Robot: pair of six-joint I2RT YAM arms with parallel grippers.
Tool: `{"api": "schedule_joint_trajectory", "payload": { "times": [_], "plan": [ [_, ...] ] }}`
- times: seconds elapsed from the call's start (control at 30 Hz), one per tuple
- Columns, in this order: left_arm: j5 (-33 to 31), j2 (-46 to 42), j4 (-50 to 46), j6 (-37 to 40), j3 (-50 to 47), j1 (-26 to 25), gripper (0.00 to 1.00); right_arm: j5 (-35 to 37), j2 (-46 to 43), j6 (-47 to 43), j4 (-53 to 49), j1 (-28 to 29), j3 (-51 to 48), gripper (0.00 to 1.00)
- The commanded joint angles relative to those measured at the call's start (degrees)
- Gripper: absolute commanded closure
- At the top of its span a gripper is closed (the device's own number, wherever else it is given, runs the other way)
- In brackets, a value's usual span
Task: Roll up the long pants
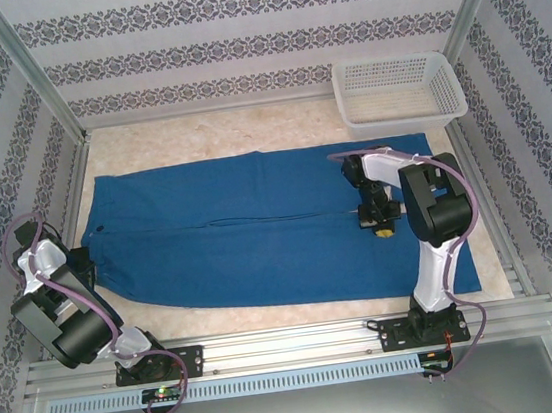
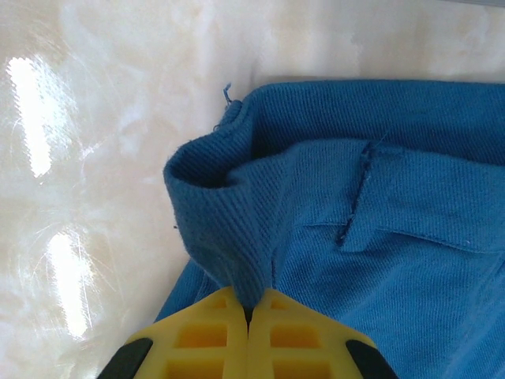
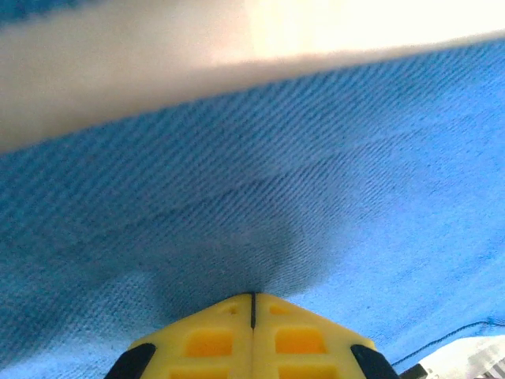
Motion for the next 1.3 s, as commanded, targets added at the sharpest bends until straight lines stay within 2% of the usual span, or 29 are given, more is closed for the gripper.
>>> {"api": "schedule_joint_trajectory", "payload": {
  "times": [0.0, 0.27, 0.8, 1.07, 1.27],
  "plan": [
    [1.09, -1.63, -1.09, 0.85, 0.35, -0.62, 1.0, 4.27, 2.01, 0.04, 0.77, -0.92, 4.03, 1.0],
    [1.04, -2.88, -2.0, 1.2, 0.87, -0.57, 1.0, 5.21, 6.48, -4.27, 2.56, -5.15, 10.79, 1.0],
    [2.9, -3.85, -0.99, 0.07, 0.26, -0.57, 1.0, 5.72, 14.55, -8.86, 1.49, -8.51, 24.5, 1.0],
    [3.09, -5.36, 0.18, 0.06, -0.52, -0.64, 1.0, 1.23, 2.43, -11.37, -6.17, -8.07, 24.69, 1.0],
    [4.38, -4.29, 1.87, -0.82, -1.76, -0.57, 1.0, -1.22, -6.08, -11.58, -9.6, -6.89, 12.25, 1.0]
  ]
}}
